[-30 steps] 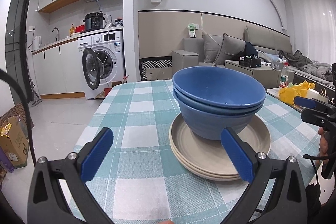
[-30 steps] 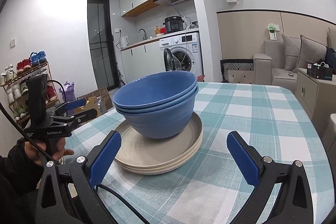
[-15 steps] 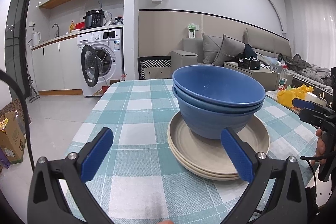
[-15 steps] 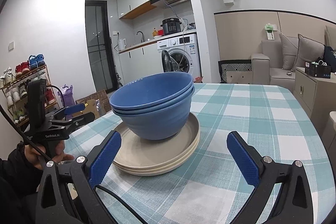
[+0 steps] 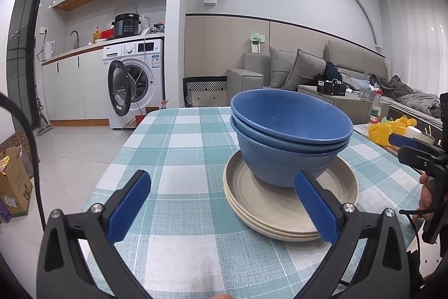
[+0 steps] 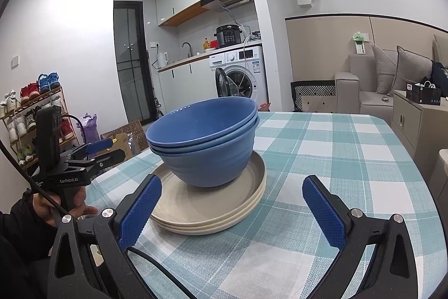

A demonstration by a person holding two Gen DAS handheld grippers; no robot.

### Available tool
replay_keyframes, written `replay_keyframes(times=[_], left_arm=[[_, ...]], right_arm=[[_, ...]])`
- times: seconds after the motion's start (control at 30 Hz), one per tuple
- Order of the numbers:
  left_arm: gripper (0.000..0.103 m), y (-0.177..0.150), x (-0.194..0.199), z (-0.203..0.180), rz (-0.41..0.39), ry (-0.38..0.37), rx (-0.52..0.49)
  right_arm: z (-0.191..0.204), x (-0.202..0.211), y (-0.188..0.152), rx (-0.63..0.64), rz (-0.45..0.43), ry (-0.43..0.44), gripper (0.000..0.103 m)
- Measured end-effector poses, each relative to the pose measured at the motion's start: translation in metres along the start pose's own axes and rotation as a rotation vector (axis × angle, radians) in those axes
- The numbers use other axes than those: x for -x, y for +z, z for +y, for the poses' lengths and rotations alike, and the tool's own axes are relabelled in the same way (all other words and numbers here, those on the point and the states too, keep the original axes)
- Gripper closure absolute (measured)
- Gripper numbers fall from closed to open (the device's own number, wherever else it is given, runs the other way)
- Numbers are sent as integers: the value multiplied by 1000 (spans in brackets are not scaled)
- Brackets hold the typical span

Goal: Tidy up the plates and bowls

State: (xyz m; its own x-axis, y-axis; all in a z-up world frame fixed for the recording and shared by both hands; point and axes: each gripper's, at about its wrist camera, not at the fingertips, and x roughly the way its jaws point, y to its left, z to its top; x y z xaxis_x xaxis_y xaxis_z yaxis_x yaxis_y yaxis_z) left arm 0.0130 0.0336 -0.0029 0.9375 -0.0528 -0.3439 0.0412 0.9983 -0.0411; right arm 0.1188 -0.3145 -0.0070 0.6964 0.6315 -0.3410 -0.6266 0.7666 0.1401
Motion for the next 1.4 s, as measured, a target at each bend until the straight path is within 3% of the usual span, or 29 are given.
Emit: replay_keyframes(times=[1.4], left_arm=[[0,2,3,-2,-1,3,-8]], right_arm=[[0,2,2,-6,-12,-5,0]])
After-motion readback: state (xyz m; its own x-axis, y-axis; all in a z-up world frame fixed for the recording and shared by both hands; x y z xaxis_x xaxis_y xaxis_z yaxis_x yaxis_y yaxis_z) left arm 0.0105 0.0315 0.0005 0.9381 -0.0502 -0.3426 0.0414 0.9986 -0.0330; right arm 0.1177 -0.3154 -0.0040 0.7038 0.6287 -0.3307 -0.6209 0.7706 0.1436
